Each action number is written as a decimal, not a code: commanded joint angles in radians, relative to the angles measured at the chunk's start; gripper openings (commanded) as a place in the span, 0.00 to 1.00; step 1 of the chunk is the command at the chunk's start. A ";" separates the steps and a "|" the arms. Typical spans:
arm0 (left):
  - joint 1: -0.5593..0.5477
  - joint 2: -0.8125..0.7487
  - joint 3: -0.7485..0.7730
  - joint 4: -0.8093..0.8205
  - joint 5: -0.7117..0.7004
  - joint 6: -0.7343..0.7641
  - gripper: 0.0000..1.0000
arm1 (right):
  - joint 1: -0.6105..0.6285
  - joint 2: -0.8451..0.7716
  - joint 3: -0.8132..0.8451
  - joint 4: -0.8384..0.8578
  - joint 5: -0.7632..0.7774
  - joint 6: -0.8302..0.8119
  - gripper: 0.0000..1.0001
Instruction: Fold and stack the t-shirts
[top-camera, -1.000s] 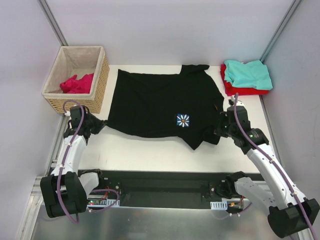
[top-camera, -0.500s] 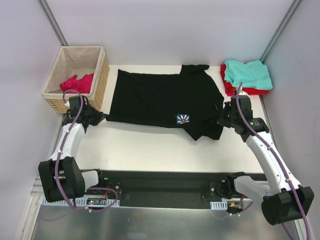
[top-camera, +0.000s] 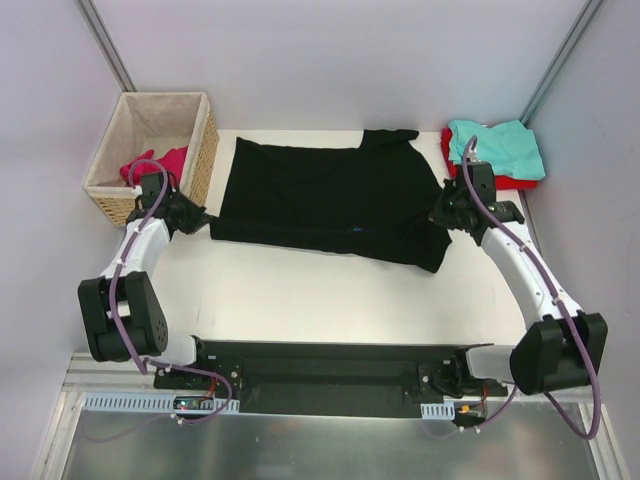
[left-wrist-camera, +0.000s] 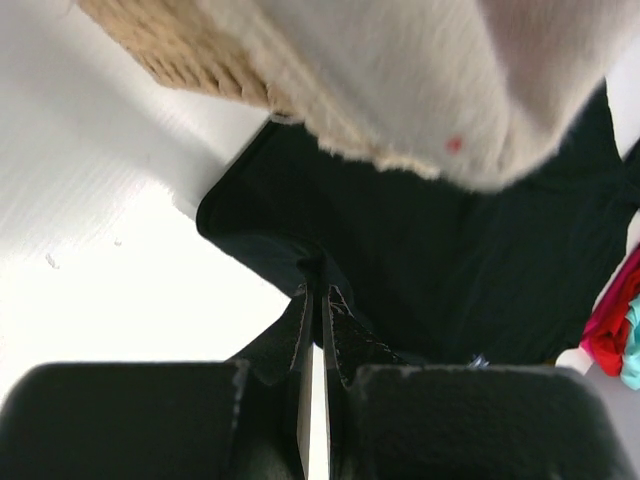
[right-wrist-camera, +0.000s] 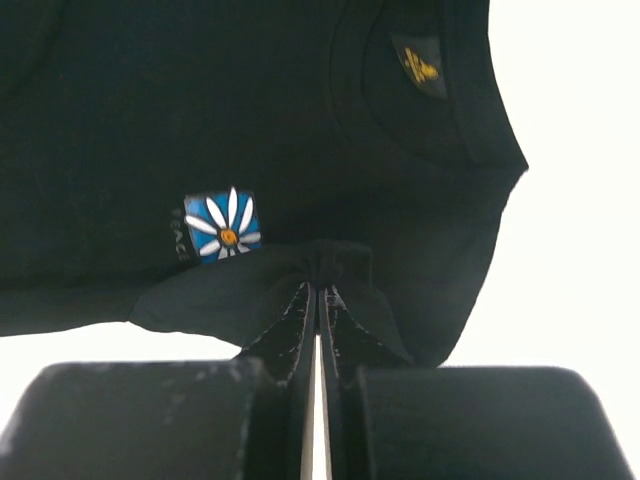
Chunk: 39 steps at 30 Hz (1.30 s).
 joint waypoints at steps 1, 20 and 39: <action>-0.008 0.059 0.089 0.010 -0.027 0.026 0.00 | -0.022 0.061 0.077 0.058 -0.018 -0.006 0.01; -0.177 0.369 0.361 -0.001 -0.116 0.063 0.00 | -0.048 0.231 0.141 0.103 -0.030 0.000 0.01; -0.146 0.180 0.145 -0.027 -0.240 0.066 0.00 | -0.048 0.165 0.111 0.092 -0.077 0.009 0.01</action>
